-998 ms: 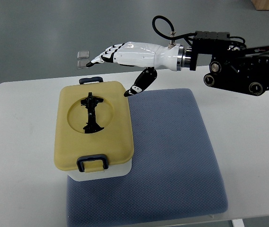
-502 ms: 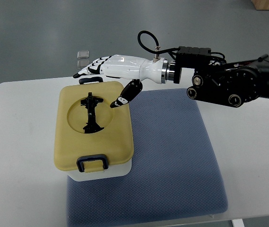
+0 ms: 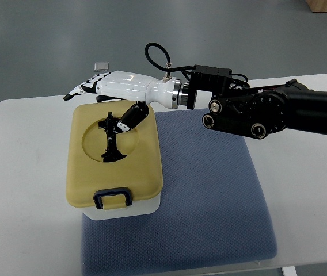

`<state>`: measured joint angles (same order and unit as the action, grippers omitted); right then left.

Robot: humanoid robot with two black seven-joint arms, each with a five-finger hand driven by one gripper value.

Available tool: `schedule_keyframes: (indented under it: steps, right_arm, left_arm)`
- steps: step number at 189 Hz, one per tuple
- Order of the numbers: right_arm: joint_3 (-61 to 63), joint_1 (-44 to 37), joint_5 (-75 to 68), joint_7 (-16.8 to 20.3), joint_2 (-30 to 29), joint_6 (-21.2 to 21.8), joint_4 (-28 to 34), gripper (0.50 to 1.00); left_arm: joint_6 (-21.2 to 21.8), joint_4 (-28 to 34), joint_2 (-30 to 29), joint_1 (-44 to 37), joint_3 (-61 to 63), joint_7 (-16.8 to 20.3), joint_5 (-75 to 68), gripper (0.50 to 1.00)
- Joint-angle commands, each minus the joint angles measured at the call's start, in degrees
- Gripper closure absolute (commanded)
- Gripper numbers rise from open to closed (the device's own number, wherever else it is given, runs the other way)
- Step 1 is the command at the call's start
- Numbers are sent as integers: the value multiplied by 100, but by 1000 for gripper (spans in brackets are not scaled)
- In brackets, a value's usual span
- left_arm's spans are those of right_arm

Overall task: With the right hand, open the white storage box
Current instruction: 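Close the right hand fingers around the black lid handle, then lift the yellow lid off the white box with the right hand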

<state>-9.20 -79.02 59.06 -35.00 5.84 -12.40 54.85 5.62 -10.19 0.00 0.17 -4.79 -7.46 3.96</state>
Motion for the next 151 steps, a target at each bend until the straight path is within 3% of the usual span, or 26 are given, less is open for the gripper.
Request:
schedule_keyframes:
  steps: [1,18,44,97,151]
  right_arm:
    - [59,53,-53,0,-66,10,0,679]
    - [85,106,-53,0,-110,27,-9,746]
    - [85,106,-44,0,-154,45,-35,1000]
    - [138,-149,-79,0,136,80,-35,1000]
    - [173,-527,-176,0,1402,440,509,1000]
  left_arm:
    - [-8,0,0,0,5,-1,0,500]
    - [9,0,0,0,-4,-1,0,500]
    - [-8,0,0,0,-4,-1,0,500]
    - [9,-9,0,0,5,-1,0,500]
    - [-8,0,0,0,5,-1,0,500]
